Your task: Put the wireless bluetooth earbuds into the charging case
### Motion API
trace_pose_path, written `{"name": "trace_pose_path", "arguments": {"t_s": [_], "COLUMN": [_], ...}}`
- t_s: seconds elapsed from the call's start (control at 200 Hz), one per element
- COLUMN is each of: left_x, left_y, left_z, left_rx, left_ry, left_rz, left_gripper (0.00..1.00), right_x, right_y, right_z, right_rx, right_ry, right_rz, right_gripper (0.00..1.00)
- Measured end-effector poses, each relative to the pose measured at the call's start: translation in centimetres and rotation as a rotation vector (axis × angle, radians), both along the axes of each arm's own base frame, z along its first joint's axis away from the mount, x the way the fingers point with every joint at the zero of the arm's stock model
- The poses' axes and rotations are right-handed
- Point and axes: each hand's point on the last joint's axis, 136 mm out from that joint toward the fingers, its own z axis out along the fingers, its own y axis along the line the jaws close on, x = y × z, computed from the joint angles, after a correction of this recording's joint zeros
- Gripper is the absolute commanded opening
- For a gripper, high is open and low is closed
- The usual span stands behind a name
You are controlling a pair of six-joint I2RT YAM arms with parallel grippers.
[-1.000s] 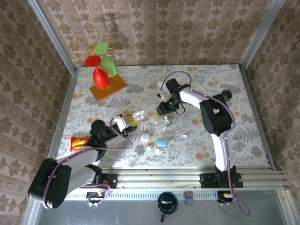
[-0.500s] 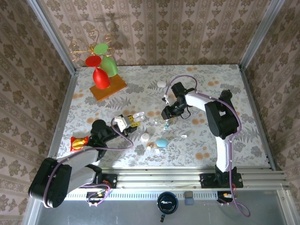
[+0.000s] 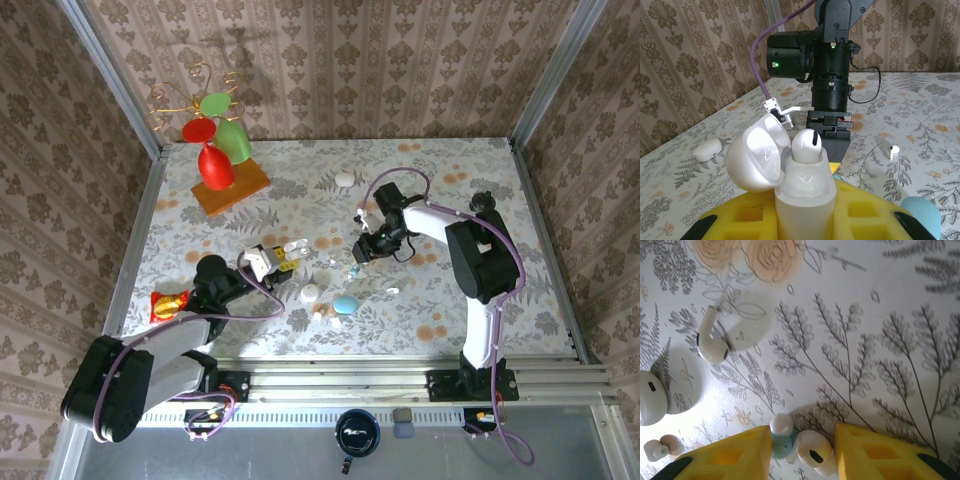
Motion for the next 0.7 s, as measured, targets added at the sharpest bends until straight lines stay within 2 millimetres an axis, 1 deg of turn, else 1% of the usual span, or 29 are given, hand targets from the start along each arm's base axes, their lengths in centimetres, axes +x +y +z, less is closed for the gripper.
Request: {"name": "trace_pose_path", "arguments": {"t_s": [0.175,0.265,0.29,0.36,0.42,0.53,0.695], "left_x": [-0.8,-0.8,-0.8,-0.8,-0.8,-0.8,-0.9], "left_y": [-0.7,-0.7,-0.7,-0.7,-0.7,-0.7,-0.7], "left_z": [0.0,0.0,0.0,0.0,0.1,0.2,0.2], "left_rx": [0.000,0.000,0.000,-0.001,-0.001,-0.002,-0.003], "left_ry": [0.000,0.000,0.000,-0.001,-0.002,-0.005,-0.006], "left_rz": [-0.035,-0.035,-0.035,-0.035,-0.036,-0.036,-0.036], "left_gripper": [0.00,0.00,0.00,0.00,0.00,0.00,0.00], "right_x": [-0.1,-0.2,-0.2,-0.6,-1.0,-1.0,-0.9], "right_y": [-0.3,-0.3,-0.3,-0.5,-0.9,-1.0,-1.1], "right_z": [-0.1,0.0,0.0,0.0,-0.2,-0.2,-0.3], "right_rx": [-0.001,0.000,0.000,-0.003,-0.011,-0.012,-0.019], "right_ry": [0.007,0.006,0.005,0.006,0.015,0.017,0.018], "right_rz": [-0.011,-0.013,-0.013,-0.018,-0.023,-0.027,-0.037], "right_gripper": [0.40,0.40,0.39,0.33,0.32,0.32,0.28]}}
